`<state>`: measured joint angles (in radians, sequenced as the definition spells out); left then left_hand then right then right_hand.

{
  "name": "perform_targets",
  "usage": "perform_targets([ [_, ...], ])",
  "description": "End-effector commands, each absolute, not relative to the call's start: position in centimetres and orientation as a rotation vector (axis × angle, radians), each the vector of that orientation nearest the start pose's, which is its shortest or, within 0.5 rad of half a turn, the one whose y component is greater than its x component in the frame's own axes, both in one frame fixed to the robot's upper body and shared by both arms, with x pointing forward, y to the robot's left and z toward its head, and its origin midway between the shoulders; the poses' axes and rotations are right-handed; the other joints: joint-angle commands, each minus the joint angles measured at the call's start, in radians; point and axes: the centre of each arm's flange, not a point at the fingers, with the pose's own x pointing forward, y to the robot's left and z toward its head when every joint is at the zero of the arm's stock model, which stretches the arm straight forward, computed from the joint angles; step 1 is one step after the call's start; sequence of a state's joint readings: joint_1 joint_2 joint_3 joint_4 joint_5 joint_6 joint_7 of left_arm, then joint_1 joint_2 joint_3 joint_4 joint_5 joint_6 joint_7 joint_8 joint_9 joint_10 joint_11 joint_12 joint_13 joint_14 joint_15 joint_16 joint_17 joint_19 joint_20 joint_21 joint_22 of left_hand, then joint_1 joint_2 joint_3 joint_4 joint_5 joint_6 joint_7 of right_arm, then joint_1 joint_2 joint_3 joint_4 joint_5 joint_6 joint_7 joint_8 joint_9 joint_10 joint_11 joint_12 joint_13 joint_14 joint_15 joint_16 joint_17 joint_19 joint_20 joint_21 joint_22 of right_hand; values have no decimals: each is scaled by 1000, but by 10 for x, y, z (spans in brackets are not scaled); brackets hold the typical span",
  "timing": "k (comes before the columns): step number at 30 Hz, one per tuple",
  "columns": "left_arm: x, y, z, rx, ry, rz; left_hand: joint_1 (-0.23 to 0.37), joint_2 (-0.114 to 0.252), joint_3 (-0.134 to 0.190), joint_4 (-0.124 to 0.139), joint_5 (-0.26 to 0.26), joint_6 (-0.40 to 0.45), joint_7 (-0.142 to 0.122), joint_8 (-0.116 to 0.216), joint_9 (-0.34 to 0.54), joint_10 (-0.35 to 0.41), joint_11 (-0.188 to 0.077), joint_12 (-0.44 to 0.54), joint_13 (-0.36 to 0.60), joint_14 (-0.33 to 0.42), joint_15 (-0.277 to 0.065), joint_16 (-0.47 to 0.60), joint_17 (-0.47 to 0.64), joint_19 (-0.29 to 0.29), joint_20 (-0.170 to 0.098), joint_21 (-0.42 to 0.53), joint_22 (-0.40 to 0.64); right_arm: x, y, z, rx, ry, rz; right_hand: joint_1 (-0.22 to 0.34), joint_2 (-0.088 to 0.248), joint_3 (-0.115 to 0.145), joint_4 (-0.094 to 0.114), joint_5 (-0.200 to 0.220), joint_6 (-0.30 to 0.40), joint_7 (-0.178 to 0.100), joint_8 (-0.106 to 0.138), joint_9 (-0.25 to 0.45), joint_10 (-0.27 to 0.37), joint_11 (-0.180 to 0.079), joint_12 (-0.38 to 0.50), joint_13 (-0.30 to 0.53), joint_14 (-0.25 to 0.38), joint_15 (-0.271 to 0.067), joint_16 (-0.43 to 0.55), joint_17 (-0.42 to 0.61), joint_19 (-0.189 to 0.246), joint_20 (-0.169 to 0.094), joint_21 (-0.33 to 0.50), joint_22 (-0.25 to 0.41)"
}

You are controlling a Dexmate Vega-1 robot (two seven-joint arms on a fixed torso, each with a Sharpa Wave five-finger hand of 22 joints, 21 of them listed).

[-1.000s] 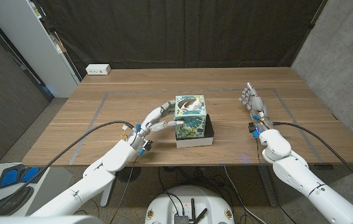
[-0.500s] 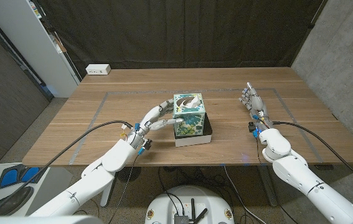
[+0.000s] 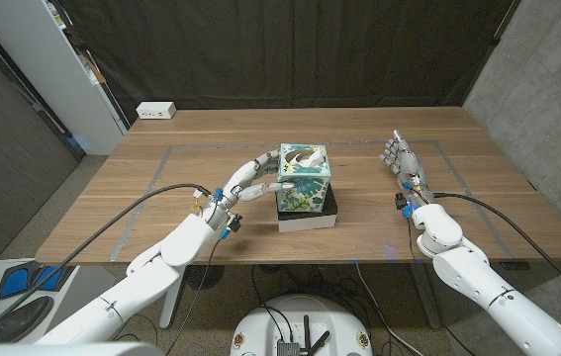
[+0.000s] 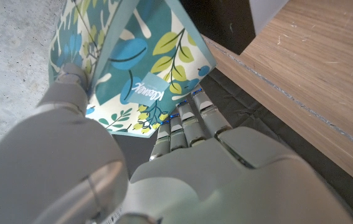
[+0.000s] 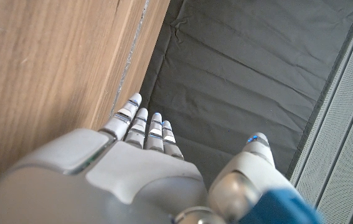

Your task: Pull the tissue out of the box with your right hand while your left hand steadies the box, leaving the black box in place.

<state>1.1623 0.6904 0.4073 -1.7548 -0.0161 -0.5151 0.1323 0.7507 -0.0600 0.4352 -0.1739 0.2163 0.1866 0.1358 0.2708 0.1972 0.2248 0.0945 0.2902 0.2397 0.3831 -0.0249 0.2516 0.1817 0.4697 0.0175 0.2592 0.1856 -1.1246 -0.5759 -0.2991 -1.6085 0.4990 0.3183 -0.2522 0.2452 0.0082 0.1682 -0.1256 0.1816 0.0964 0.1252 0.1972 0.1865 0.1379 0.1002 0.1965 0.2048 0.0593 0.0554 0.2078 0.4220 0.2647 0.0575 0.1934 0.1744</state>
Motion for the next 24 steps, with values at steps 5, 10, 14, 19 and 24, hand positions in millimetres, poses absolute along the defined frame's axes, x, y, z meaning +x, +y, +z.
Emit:
perform_targets([
  [5, 493, 204, -56, 555, -979, -299, 55, 44, 7, 1, 9, 16, 51, 3, 6, 19, -4, 13, 4, 15, -4, -2, 4, 33, -21, 5, 2, 579, -293, -67, -22, -652, 38, -6, 0, 2, -6, 1, 1, 2, 1, 3, 3, 2, 7, 1, 1, 7, 8, -2, 0, 4, 3, 2],
  [10, 489, 206, -48, 539, -1000, -301, 58, 46, 6, 1, 10, 20, 50, 3, 6, 21, -7, 13, 5, 16, -3, -3, 4, 35, -20, 5, 3, 577, -292, -62, -29, -657, 42, -6, 0, 2, -6, 1, -1, 1, 0, 3, 3, 2, 7, 1, 1, 7, 9, -2, 0, 4, 3, 2],
  [14, 485, 207, -38, 547, -1004, -321, 59, 46, 5, 2, 10, 21, 50, 2, 7, 21, -6, 12, 5, 16, -3, -3, 4, 36, -20, 5, 3, 576, -292, -58, -34, -666, 48, -6, 0, 2, -6, 1, 0, 1, 0, 3, 3, 1, 7, 1, 1, 6, 9, -3, 0, 3, 3, 2],
  [19, 477, 206, -31, 533, -1007, -331, 59, 46, 3, 2, 11, 22, 50, 1, 7, 20, -6, 11, 6, 16, -2, -5, 4, 36, -21, 5, 3, 576, -291, -57, -28, -666, 49, -6, 1, 2, -6, 1, 1, 0, 1, 3, 3, 0, 8, 1, 1, 6, 9, -3, 1, 3, 3, 2],
  [24, 474, 206, -27, 492, -991, -341, 58, 46, 1, 4, 11, 23, 49, 0, 7, 21, -5, 11, 6, 17, -2, -5, 4, 37, -20, 4, 3, 577, -290, -55, -30, -662, 53, -6, 1, 2, -6, 1, 1, 1, 1, 2, 3, 2, 8, 1, 2, 6, 9, -3, 1, 4, 3, 2],
])
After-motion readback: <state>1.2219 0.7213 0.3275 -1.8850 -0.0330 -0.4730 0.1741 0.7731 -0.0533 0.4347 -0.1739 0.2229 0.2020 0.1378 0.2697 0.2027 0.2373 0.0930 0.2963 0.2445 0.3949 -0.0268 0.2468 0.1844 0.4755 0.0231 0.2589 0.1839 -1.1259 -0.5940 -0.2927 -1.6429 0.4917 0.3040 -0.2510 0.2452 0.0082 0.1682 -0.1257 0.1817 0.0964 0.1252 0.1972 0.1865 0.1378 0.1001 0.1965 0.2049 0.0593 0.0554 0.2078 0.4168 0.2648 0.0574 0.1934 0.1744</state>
